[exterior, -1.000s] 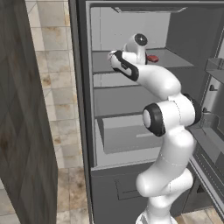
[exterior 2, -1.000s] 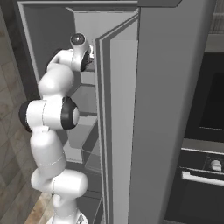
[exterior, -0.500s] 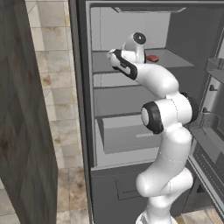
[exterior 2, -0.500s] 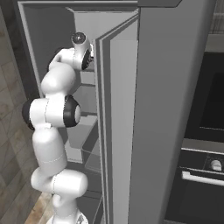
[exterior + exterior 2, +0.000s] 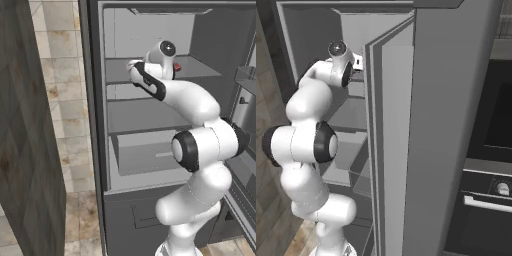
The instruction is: Move the pork loin and onion from the top shelf to the second highest shelf to make space. Then, place the pitcher from the counter on the cleared top shelf.
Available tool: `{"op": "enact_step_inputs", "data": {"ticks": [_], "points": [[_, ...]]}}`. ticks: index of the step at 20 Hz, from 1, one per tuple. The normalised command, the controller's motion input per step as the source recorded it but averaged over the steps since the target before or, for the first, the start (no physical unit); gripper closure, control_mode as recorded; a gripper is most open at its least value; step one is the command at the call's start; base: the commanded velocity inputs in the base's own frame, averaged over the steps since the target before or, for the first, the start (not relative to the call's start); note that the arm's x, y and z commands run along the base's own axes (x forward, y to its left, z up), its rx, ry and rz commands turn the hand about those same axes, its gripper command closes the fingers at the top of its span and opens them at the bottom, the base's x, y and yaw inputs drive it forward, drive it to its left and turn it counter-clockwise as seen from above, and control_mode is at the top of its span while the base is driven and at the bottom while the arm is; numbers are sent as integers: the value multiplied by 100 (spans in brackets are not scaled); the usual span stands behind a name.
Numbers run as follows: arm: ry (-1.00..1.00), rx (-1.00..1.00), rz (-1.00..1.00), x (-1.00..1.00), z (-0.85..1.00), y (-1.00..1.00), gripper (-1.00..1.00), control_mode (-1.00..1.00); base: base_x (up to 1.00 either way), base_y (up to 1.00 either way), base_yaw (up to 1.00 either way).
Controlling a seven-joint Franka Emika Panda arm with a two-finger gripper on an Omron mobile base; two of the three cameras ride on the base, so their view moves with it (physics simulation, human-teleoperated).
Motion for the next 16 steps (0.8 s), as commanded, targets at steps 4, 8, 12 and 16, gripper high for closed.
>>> {"op": "enact_step_inputs", "data": {"ticks": [4,8,12,16], "points": [[0,-2,0,-100,5,-6,100,-100,0,0,0],[0,-3,0,-100,9,-5,100,-100,0,0,0],[0,-6,0,-100,0,-14,100,-100,0,0,0],[2,-10,0,-100,-31,-20,100,-100,0,0,0]]}}
